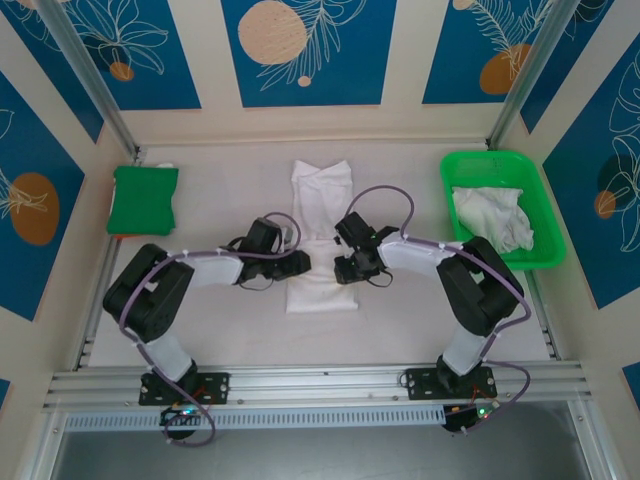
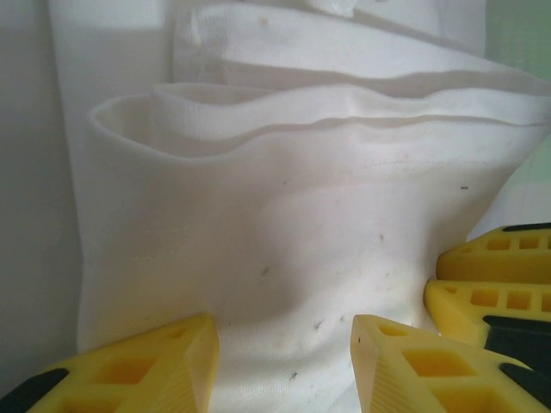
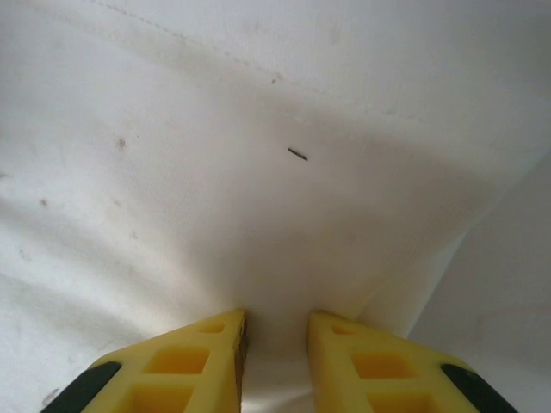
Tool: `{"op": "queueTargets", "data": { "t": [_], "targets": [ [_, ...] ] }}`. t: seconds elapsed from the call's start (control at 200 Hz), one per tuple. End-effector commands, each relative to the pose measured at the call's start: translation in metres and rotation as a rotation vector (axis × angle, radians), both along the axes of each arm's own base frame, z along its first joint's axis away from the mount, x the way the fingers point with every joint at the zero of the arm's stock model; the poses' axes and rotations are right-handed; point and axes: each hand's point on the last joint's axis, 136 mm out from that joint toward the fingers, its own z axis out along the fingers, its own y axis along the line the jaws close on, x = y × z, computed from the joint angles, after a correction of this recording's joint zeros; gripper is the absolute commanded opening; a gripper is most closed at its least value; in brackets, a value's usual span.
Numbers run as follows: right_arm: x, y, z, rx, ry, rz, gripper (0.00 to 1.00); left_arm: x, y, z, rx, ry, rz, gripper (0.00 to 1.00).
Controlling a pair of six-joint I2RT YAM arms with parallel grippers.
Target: Fold and stack the t-shirts
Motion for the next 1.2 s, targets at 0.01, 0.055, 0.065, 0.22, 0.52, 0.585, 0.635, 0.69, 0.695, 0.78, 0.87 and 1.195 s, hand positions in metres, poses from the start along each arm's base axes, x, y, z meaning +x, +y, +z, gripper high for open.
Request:
{"op": "queueTargets", "data": {
  "t": [0.01, 0.055, 0.065, 0.22, 0.52, 0.585, 0.635, 0.69, 0.695, 0.78, 0.87, 1.195],
  "targets": [
    [-0.034, -0.008, -0.005, -0.027, 0.08, 0.001, 0.28, -0.041, 0.007, -0.012, 0.048, 0.09, 0.007, 0.49],
    [-0.032, -0.006, 0.003, -0.02, 0.045, 0.014, 0.28, -0.041, 0.008, -0.005, 0.045, 0.063, 0.005, 0.51],
    [-0.031, -0.006, 0.006, -0.018, 0.035, 0.017, 0.29, -0.041, 0.008, -0.002, 0.041, 0.054, 0.005, 0.52],
    [-0.012, -0.009, 0.053, 0.013, -0.187, 0.074, 0.49, -0.017, 0.017, 0.047, 0.073, -0.129, 0.022, 0.63],
    [-0.039, 0.023, 0.103, 0.065, -0.575, 0.7, 0.84, 0.041, 0.095, 0.085, 0.084, -0.227, 0.217, 0.84],
    [-0.057, 0.031, 0.1, 0.044, -0.581, 0.85, 0.84, 0.049, 0.11, 0.08, 0.107, -0.206, 0.236, 0.88],
    [-0.074, 0.039, 0.097, 0.022, -0.586, 0.982, 0.83, 0.054, 0.117, 0.076, 0.116, -0.195, 0.249, 0.9],
    [-0.091, 0.046, 0.092, -0.008, -0.581, 1.1, 0.82, 0.059, 0.121, 0.074, 0.113, -0.188, 0.258, 0.91],
    [-0.092, 0.047, 0.091, -0.011, -0.578, 1.108, 0.81, 0.059, 0.121, 0.073, 0.113, -0.187, 0.258, 0.91],
    [-0.111, 0.052, 0.077, -0.083, -0.531, 1.243, 0.76, 0.064, 0.121, 0.068, 0.099, -0.173, 0.262, 0.91],
    [-0.124, 0.055, 0.06, -0.156, -0.481, 1.349, 0.71, 0.066, 0.118, 0.063, 0.086, -0.158, 0.253, 0.91],
    [-0.114, 0.069, 0.019, -0.228, -0.425, 1.377, 0.54, 0.064, 0.111, 0.046, 0.071, -0.114, 0.216, 0.92]
  ]
}}
